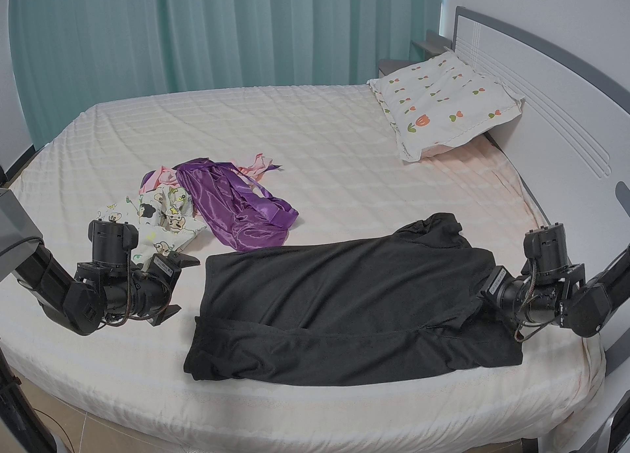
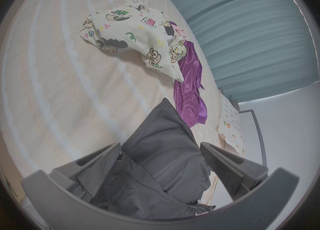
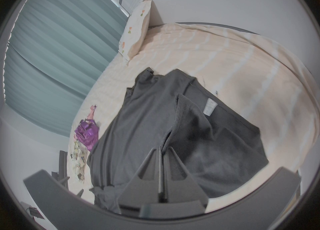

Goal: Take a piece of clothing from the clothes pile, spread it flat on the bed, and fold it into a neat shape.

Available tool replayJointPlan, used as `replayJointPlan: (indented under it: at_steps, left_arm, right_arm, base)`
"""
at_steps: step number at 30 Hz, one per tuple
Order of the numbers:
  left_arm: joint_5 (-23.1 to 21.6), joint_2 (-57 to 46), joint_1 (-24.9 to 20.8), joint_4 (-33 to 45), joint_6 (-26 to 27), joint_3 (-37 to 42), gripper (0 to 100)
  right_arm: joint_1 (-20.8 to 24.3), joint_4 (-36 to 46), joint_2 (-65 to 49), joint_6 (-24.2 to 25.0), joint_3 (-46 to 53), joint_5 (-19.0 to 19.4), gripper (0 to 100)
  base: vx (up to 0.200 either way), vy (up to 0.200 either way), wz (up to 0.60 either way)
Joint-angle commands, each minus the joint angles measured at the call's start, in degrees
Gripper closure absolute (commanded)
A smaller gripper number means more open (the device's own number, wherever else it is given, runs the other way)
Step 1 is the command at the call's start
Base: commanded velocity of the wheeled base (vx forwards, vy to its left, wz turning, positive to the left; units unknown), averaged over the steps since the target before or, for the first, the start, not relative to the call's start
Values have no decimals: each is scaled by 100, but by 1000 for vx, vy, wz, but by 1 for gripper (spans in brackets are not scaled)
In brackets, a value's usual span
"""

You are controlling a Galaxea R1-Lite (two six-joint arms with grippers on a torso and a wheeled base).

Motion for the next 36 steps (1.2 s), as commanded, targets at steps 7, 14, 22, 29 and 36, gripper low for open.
replayJointPlan:
  at_steps: [7,14,22,29,36]
  left_arm:
    - [1,19,1,-3,-2,1,0]
    - [1,10,1,-3,-2,1,0]
    - [1,10,1,-3,-2,1,0]
    - [1,-34,-8,-3,-11,18,0]
    - [-17,-34,-34,6,-55,45,0]
  right_arm:
    - [590,331,-1204,20,1202,-30,100]
    - [766,331,-1133,46,1756,-39,0]
    - [766,288,-1459,37,2020,-118,0]
    - [-43,252,-1045,-103,1712,154,0]
    - [-597,-310,-307,-358,1440,646,0]
  base:
    - [0,0,0]
    - [0,0,0]
    - [0,0,0]
    - [0,0,0]
    - [0,0,0]
